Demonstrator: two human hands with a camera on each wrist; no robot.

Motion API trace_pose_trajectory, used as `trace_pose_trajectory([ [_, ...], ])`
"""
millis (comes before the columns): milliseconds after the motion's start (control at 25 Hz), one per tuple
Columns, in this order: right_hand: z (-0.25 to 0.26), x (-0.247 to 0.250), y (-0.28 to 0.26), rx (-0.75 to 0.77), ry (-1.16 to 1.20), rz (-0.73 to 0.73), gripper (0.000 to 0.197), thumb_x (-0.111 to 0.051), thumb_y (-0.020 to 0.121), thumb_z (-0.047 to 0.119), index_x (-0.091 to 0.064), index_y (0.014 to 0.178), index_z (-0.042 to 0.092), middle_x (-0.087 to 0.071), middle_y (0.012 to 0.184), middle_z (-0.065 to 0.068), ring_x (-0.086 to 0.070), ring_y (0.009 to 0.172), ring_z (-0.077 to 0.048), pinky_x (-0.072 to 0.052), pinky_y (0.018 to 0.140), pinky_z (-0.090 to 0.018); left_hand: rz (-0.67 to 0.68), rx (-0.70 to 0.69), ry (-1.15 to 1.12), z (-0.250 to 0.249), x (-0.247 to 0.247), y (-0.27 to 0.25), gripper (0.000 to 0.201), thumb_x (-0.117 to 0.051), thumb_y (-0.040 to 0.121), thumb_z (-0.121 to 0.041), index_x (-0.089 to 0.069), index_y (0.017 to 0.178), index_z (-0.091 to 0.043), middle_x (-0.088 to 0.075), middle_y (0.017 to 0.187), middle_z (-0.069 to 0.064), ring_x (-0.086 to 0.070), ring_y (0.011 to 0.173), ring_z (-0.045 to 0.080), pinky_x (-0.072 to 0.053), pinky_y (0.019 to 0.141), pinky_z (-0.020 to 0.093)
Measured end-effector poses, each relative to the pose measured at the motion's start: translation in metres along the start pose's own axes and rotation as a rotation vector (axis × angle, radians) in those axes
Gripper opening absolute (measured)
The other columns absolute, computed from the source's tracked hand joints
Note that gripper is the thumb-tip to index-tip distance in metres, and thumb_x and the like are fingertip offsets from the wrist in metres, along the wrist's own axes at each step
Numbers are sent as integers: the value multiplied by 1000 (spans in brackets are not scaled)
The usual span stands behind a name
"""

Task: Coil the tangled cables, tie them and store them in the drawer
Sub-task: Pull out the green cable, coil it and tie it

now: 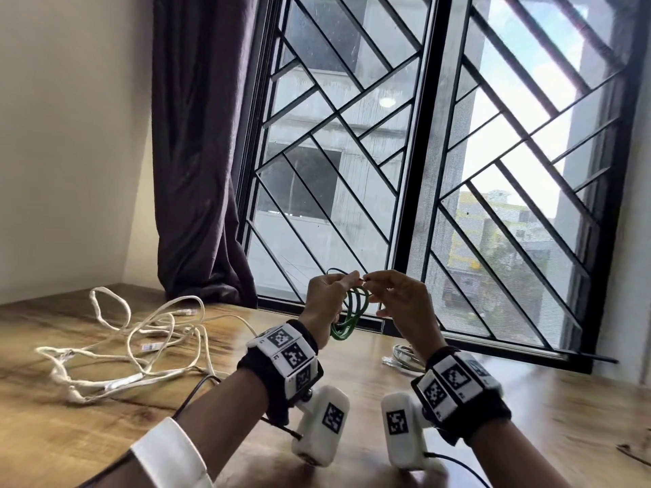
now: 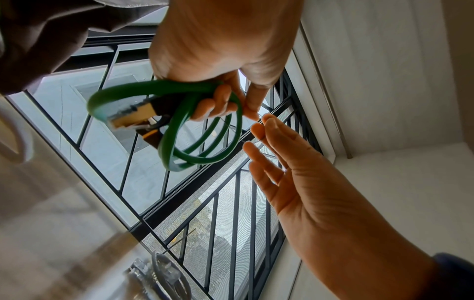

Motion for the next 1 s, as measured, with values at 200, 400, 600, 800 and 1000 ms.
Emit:
trace_pose_trajectory([
  [200, 2, 1, -2, 22, -42, 6, 21, -66, 84, 11, -69, 80, 31, -70, 73, 12, -62, 61, -3, -48, 48, -17, 21, 27, 15, 7, 0, 4, 24, -61, 90, -26, -62, 68, -16, -37, 52, -4, -26, 37, 6, -22, 40, 20],
  [400, 0, 1, -1, 46, -60, 1, 17, -68, 83, 10, -71, 83, 27, -67, 75, 6, -60, 61, 3, -50, 50, -17, 48, 58, -7, 12, 1, 7, 24, -61, 90, -27, -63, 68, -17, -33, 57, -2, -22, 35, 6, -17, 37, 18],
  [600, -3, 5, -1, 36, -8, -41, 19, -67, 84, 9, -69, 80, 28, -68, 72, 7, -62, 61, 0, -51, 53, -19, 48, 62, -33, 12, 0, 6, 26, -62, 89, -26, -64, 65, -18, -35, 54, -3, -20, 39, 8, -15, 39, 20],
  [800, -3, 2, -1, 47, -28, -4, 21, -67, 83, 9, -69, 81, 30, -70, 76, 4, -65, 67, -7, -52, 54, -18, 43, 57, -21, 11, 2, 6, 25, -61, 90, -26, -64, 67, -17, -34, 55, -3, -21, 38, 8, -16, 37, 19],
  [1000, -1, 2, -2, 42, -47, 9, 23, -68, 83, 11, -69, 79, 34, -68, 66, 13, -63, 63, -3, -50, 53, -16, 54, 47, 0, 11, 1, 6, 24, -61, 90, -26, -63, 68, -17, -31, 58, -1, -21, 36, 7, -16, 39, 21],
])
Point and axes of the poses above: each hand's wrist, its own y-axis towards the middle knuckle, its own x-axis out of the back of the hand, z = x × y, the point moved 4 cm from there along y, towards the middle knuckle
